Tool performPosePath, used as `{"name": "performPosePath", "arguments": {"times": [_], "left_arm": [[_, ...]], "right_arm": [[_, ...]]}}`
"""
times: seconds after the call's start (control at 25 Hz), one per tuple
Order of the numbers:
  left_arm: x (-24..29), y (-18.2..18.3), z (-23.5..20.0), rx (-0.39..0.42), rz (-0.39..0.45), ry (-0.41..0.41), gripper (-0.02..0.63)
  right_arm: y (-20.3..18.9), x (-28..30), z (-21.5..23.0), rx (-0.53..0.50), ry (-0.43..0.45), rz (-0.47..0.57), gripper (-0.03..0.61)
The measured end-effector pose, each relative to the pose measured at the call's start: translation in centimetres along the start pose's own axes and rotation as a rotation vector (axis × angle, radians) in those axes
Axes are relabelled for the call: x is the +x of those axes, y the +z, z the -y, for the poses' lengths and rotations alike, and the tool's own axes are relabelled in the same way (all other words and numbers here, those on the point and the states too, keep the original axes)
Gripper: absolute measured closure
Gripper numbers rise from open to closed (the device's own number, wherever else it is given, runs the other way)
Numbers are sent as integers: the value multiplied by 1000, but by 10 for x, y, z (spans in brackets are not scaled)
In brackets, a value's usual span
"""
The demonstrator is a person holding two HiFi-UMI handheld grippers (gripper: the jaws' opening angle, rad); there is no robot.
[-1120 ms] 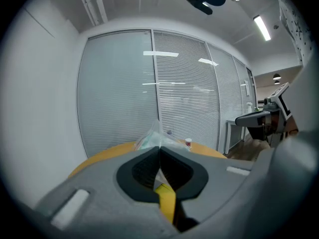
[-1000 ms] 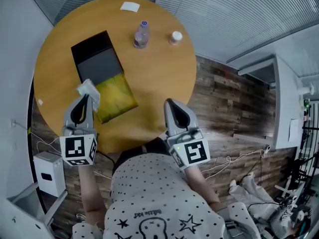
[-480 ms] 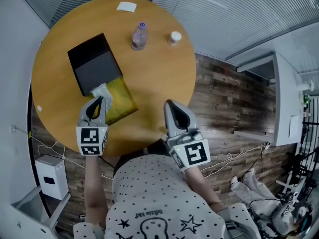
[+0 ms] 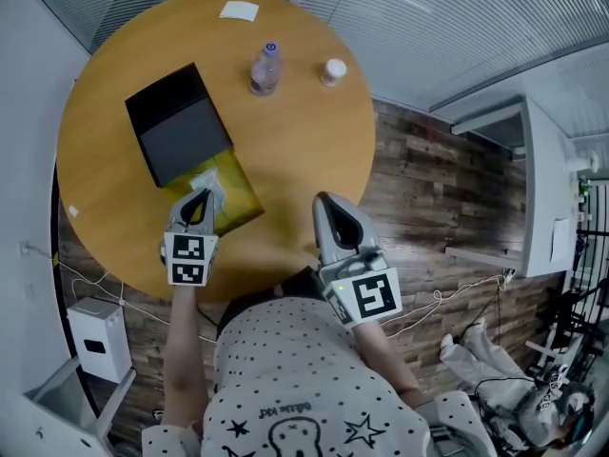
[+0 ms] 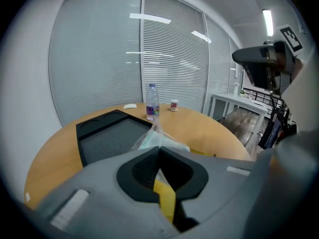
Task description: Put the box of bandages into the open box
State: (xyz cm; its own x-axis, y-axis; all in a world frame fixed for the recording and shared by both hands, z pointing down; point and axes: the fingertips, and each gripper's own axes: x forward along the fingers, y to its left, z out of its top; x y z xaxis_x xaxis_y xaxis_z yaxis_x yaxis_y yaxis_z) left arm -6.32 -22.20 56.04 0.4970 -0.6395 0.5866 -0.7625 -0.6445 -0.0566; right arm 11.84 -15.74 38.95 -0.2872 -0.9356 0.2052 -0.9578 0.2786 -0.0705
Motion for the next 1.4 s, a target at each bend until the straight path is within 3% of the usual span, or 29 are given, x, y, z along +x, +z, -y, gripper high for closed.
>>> {"name": "performPosePath", "arguments": {"times": [0.4, 0.68, 0.84, 0.88, 1.0, 1.4], "left_arm": [[26, -38, 11, 33, -134, -54, 603], [35, -49, 9, 43, -194, -40, 603], [35, -47, 9, 29, -186, -36, 600], [35, -46, 9, 20, -181, -40, 593], [34, -43, 13, -1, -173, -64, 444], [30, -36, 12, 1, -153, -74, 422]], "right_arm": [[-1, 2, -3, 3, -7, -4, 575], [-1, 2, -4, 7, -10, -3, 575], [0, 0, -3, 7, -10, 0, 575], [0, 0, -3, 8, -10, 0, 575], [1, -2, -2, 7, -10, 2, 575], [1, -4, -4, 7, -8, 14, 575]]}}
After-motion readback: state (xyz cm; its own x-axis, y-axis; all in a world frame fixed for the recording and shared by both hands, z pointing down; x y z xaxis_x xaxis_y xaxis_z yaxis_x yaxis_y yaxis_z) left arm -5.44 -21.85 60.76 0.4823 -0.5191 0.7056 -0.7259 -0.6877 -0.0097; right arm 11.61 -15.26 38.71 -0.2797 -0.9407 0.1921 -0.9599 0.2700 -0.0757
